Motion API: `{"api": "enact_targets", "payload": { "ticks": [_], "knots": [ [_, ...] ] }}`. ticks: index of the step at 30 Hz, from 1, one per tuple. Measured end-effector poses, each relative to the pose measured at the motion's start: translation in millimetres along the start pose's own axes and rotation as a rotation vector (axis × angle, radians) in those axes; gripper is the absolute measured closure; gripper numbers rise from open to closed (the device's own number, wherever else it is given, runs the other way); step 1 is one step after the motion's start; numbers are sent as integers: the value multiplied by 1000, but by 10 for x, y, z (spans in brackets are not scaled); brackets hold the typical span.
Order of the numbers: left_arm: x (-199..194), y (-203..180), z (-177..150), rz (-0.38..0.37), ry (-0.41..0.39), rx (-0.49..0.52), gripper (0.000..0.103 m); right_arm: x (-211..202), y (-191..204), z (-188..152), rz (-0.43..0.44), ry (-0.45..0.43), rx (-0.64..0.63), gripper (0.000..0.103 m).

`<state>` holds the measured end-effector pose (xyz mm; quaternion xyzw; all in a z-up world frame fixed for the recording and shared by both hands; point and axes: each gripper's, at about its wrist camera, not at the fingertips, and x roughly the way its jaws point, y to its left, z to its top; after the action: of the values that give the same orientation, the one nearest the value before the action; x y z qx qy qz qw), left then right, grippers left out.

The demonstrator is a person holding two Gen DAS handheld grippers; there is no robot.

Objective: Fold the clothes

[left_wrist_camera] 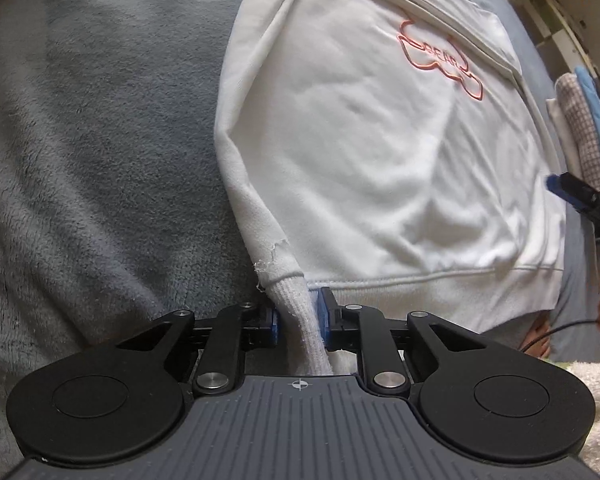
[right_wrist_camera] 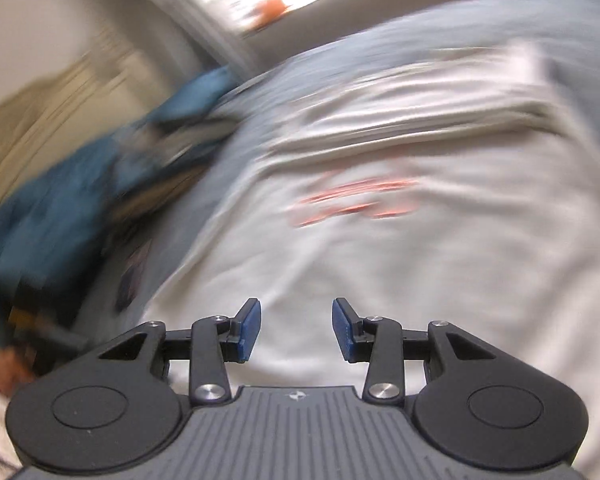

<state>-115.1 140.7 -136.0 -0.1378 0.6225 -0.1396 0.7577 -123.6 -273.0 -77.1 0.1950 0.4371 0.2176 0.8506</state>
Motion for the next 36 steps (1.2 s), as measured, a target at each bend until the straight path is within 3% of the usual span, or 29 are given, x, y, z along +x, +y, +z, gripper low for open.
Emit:
{"api": "enact_targets", "payload": {
  "ticks": [6, 9, 12, 18, 27, 31, 34, 36],
  "knots": [
    [3, -73, 0, 23, 7, 54, 86, -461, -819, 26, -195, -67, 279, 60],
    [11, -119, 1, 40, 15, 79, 86, -566, -1172, -81, -252, -95, 383, 60],
    [23, -132, -18, 51, 16, 88, 86, -682, -1436, -193, -274, -114, 472, 60],
    [30, -137, -46, 55, 16, 90, 87, -719, -1730, -470, -172, -99, 640, 60],
    [31, -126, -105, 42, 30, 85, 87, -745, -1656, -820, -51, 27, 668, 62],
    [23, -117, -139, 34, 21, 73, 89, -753, -1567, -859, -50, 59, 631, 69],
    [-10, -146, -150, 41, 2, 72, 93, -768, -1483, -865, -67, 76, 583, 90],
    [-59, -163, -148, 41, -21, 70, 95, -790, -1421, -816, -73, 68, 543, 96]
  ]
}}
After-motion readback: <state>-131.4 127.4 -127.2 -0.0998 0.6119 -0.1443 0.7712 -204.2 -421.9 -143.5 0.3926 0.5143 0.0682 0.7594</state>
